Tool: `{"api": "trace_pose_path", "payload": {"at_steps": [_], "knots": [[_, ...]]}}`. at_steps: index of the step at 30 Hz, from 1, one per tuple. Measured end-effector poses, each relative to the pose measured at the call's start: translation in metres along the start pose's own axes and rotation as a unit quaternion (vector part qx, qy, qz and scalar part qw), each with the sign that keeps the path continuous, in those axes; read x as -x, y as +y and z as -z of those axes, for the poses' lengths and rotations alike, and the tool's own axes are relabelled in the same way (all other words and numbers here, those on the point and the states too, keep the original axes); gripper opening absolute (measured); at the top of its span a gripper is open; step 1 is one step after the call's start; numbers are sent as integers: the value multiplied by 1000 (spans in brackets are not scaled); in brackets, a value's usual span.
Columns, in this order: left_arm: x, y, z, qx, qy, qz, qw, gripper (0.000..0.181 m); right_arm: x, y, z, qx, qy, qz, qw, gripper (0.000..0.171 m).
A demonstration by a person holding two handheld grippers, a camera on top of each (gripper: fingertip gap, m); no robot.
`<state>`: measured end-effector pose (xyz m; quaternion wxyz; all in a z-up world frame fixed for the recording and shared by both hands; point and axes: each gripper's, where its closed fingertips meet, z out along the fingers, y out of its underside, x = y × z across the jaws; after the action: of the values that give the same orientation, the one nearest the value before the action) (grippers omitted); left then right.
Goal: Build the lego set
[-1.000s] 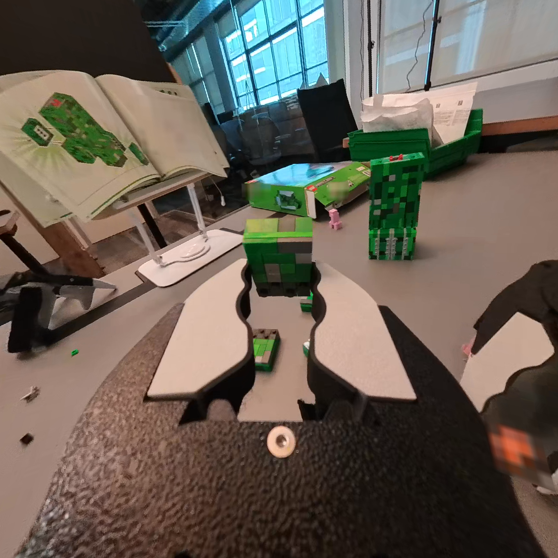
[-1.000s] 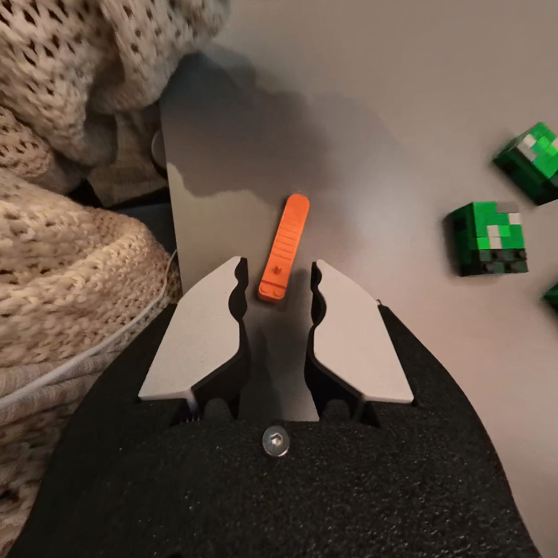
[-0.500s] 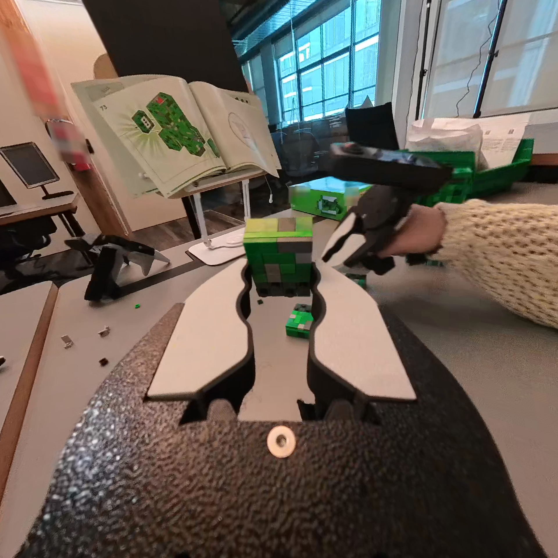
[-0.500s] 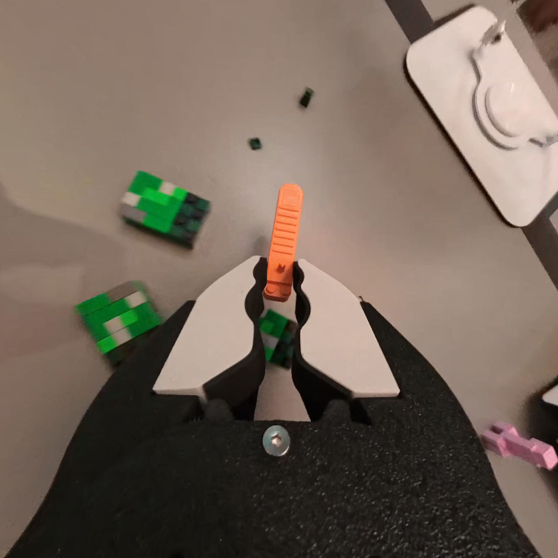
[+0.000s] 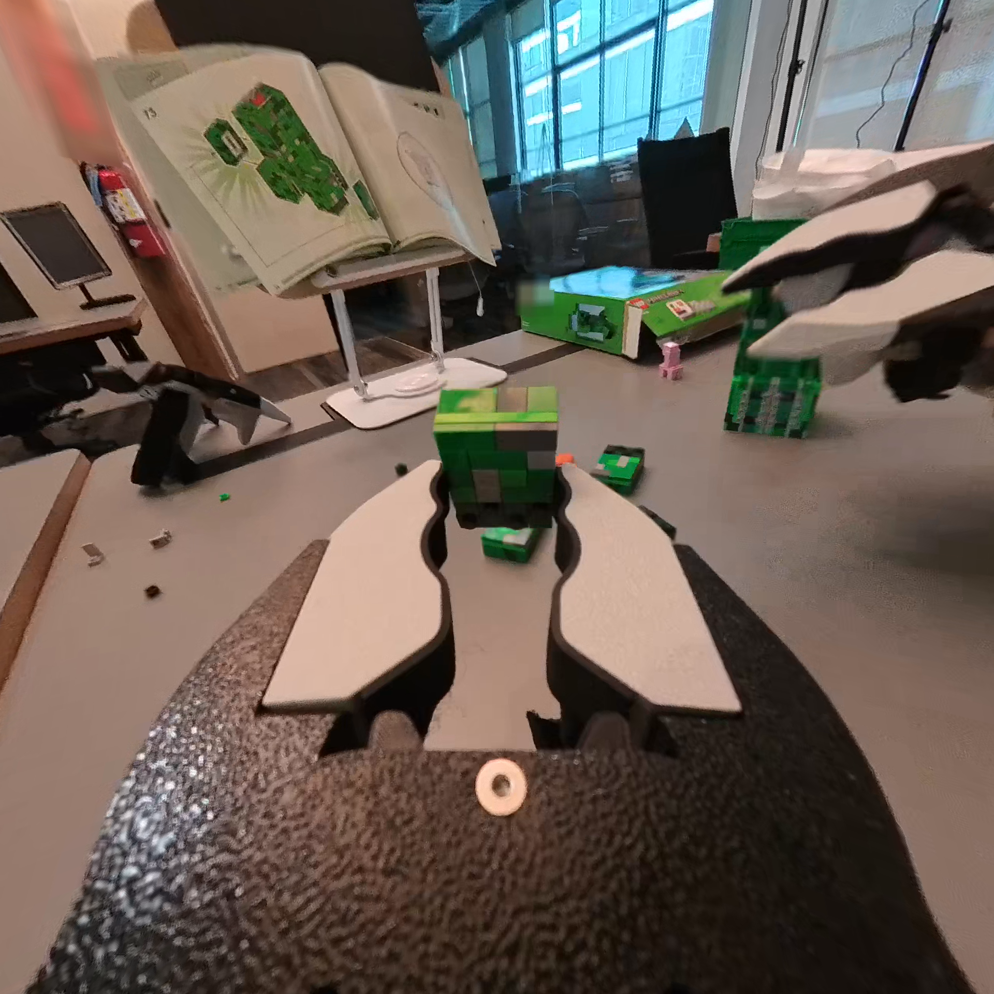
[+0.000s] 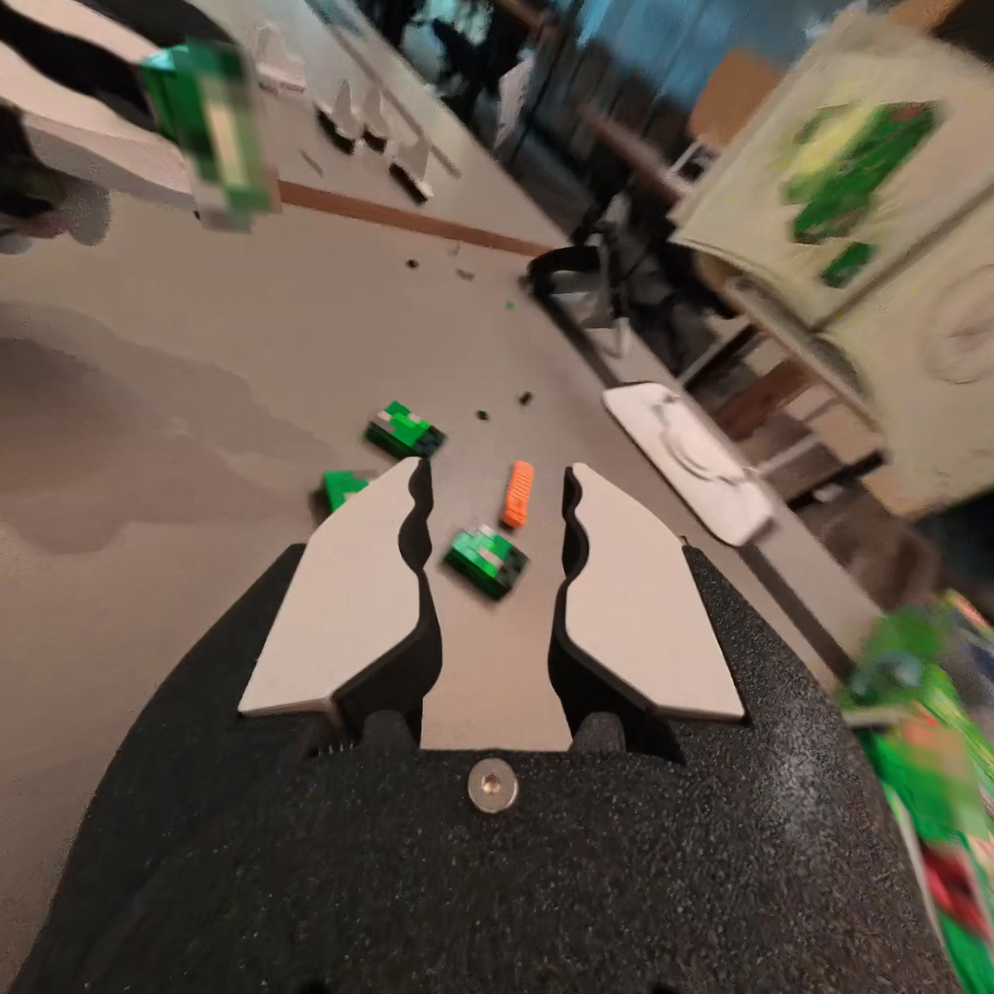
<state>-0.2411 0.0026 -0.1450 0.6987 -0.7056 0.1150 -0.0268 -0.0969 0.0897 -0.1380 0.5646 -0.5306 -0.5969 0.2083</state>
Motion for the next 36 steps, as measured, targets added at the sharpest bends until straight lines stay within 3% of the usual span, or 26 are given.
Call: {"api": "trace_pose_path", "payload": {"at_steps": [6, 8, 9, 14, 19, 23, 26, 36], "knots": [[-40, 25, -24, 62, 49, 42, 996, 36, -62, 56, 87, -57, 130, -149, 979, 58], [-62, 24, -41, 69, 77, 56, 993, 36, -71, 73, 106, -77, 121, -189, 971, 56], [-76, 22, -51, 72, 95, 57, 991, 36, -78, 84, 114, -72, 129, -200, 969, 66], [-146, 12, -104, 90, 165, 6, 982, 36, -90, 95, 143, -90, 105, -167, 976, 73], [-199, 21, -152, 120, 185, -2, 976, 36, -90, 126, 141, -64, -4, -189, 980, 81], [-222, 35, -173, 149, 177, -22, 973, 36, -75, 150, 127, -9, -150, -232, 961, 89], [-229, 42, -186, 172, 176, -15, 969, 36, -72, 167, 114, 28, -205, -243, 948, 92], [-237, 64, -209, 233, 173, -11, 957, 36, -69, 166, 103, 21, -271, -286, 919, 88]]}}
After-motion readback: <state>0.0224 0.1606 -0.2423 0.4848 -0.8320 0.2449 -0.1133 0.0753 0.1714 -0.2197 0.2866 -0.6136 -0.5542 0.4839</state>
